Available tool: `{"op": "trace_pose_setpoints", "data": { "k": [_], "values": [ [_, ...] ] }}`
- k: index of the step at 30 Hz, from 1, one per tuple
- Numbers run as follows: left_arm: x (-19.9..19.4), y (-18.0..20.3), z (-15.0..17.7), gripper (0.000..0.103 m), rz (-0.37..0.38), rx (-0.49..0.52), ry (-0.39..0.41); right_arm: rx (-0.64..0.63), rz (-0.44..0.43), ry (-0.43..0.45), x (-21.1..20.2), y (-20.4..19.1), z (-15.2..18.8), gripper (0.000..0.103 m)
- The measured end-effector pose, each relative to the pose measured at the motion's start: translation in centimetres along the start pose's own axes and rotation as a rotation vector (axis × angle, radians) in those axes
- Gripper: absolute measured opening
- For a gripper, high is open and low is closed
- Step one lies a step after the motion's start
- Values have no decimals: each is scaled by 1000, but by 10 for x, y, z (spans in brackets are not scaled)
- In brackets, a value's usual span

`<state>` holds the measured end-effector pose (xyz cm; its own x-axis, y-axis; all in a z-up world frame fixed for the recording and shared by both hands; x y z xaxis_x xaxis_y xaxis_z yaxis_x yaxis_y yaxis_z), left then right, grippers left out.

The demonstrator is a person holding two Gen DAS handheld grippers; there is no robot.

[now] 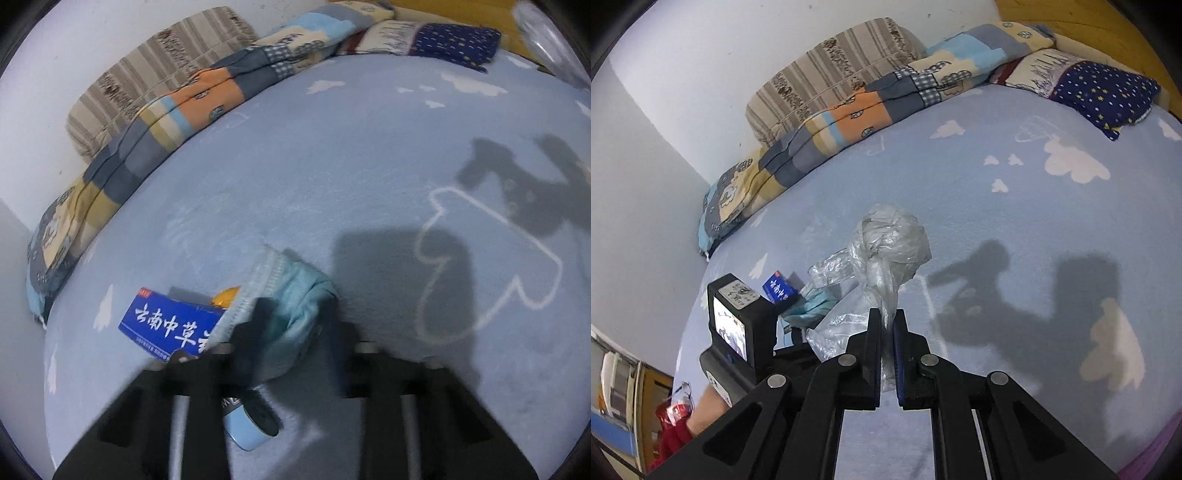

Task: Collect trash
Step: 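Grasp the clear plastic bag with the right gripper while the left grasps the light-blue face mask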

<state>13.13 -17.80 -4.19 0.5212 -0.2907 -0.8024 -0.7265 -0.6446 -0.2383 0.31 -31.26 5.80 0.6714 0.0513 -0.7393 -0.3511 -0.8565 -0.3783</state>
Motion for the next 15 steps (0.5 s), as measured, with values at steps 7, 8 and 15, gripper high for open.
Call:
{"op": "trace_pose_setpoints", "data": {
  "k": [7, 8, 15],
  "values": [
    [-37, -18, 3, 5, 191, -239, 85, 10, 17, 15, 0, 6, -4, 6],
    [-45, -19, 2, 5, 216, -265, 96, 9, 18, 21, -2, 5, -4, 6],
    [-121, -26, -1, 5, 352, -412, 199, -33, -15, 45, -15, -14, 5, 6]
  ]
}}
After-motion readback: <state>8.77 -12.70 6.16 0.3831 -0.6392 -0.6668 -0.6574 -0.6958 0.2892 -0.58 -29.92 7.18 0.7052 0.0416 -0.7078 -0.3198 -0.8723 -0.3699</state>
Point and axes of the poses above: each gripper's, at about its wrist camera, not at the fingertips, and x roughly the way its jaws point, y to its right, z to its underside, the point moved 9 cm from there along x, roughly the way its jaws point, and after that the axes turned 8 degrees about z, right-handed, at the moved point
